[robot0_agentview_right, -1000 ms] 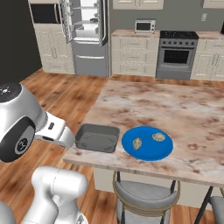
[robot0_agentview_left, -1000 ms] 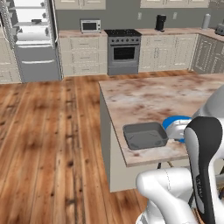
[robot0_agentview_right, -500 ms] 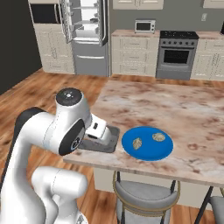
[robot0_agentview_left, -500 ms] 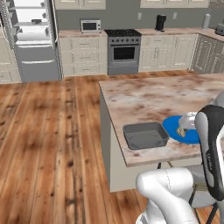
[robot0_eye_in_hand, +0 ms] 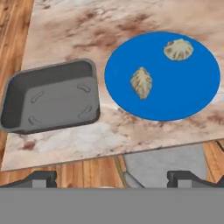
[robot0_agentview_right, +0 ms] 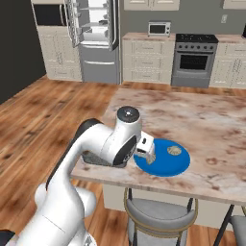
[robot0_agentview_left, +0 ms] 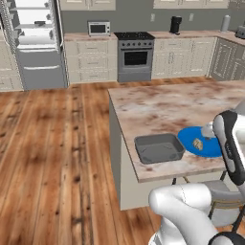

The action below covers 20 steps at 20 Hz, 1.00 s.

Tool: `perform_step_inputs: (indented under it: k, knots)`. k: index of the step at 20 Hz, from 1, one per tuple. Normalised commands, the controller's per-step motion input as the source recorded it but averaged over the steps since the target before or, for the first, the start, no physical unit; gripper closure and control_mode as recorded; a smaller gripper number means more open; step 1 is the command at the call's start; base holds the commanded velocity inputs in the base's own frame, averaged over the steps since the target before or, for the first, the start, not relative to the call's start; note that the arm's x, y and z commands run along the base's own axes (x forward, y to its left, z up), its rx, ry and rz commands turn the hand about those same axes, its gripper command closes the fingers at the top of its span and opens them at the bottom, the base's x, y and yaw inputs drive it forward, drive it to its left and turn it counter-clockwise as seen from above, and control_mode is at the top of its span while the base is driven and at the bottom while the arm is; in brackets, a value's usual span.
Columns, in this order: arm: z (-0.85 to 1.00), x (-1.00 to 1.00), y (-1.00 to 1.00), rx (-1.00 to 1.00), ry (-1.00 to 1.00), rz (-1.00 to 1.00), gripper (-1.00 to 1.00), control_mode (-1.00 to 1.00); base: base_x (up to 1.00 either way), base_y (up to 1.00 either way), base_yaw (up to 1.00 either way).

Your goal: Place two dumplings into each of the tupperware containers and then place the containers in the fridge.

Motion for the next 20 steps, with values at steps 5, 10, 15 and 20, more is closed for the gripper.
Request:
perform_step_inputs:
  k: [5,10,15,20]
  knots:
    - [-0.63,0.73,-0.5,0.0,0.11,0.0,-1.0,-1.0,0.0,0.0,0.0]
    - [-0.58,0.69,-0.12,-0.01,0.12,0.0,-1.0,-1.0,0.0,0.0,0.0]
    - [-0.35,0.7,-0.11,-0.01,0.12,0.0,-1.0,-1.0,0.0,0.0,0.0]
    - [-0.25,0.49,-0.3,0.0,0.08,0.0,-1.0,-1.0,0.0,0.0,0.0]
